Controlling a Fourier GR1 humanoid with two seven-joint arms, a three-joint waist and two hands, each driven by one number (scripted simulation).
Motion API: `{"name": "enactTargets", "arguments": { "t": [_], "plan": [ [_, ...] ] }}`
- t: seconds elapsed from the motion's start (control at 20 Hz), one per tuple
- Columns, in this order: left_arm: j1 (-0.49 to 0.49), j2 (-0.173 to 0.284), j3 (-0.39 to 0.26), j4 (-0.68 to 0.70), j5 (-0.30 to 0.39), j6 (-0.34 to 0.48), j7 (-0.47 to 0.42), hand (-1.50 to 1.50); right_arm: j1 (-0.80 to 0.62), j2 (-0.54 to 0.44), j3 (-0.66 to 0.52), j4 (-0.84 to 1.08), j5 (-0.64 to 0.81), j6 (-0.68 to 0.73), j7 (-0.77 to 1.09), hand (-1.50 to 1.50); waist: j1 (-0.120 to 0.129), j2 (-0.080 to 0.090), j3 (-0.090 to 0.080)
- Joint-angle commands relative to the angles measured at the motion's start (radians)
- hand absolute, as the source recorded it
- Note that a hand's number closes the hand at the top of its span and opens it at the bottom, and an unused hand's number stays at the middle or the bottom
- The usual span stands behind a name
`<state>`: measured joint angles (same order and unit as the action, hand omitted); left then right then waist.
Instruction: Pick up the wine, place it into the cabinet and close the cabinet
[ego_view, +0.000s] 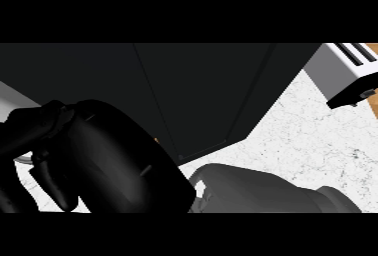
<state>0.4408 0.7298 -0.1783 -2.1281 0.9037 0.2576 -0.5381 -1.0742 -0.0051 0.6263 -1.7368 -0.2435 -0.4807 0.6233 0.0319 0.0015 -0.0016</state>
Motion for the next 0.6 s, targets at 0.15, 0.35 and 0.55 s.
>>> {"name": "enactTargets", "arguments": {
  "t": [0.15, 0.35, 0.55],
  "plan": [
    [-0.004, -0.032, -0.014, 0.020, -0.047, -0.003, 0.007, -1.50, -0.163, 0.005, -0.156, 0.330, 0.028, 0.107, -0.117, 1.50, -0.004, 0.002, 0.000],
    [-0.010, -0.040, 0.030, -0.010, -0.016, -0.004, 0.054, -1.50, -0.175, 0.005, -0.162, 0.448, 0.002, 0.106, -0.174, 1.50, -0.002, 0.000, 0.001],
    [-0.022, -0.052, 0.043, 0.036, -0.050, -0.035, 0.039, -1.50, -0.122, 0.005, -0.246, 0.556, -0.001, 0.215, -0.302, 1.50, -0.010, 0.003, 0.001]
  ]
}}
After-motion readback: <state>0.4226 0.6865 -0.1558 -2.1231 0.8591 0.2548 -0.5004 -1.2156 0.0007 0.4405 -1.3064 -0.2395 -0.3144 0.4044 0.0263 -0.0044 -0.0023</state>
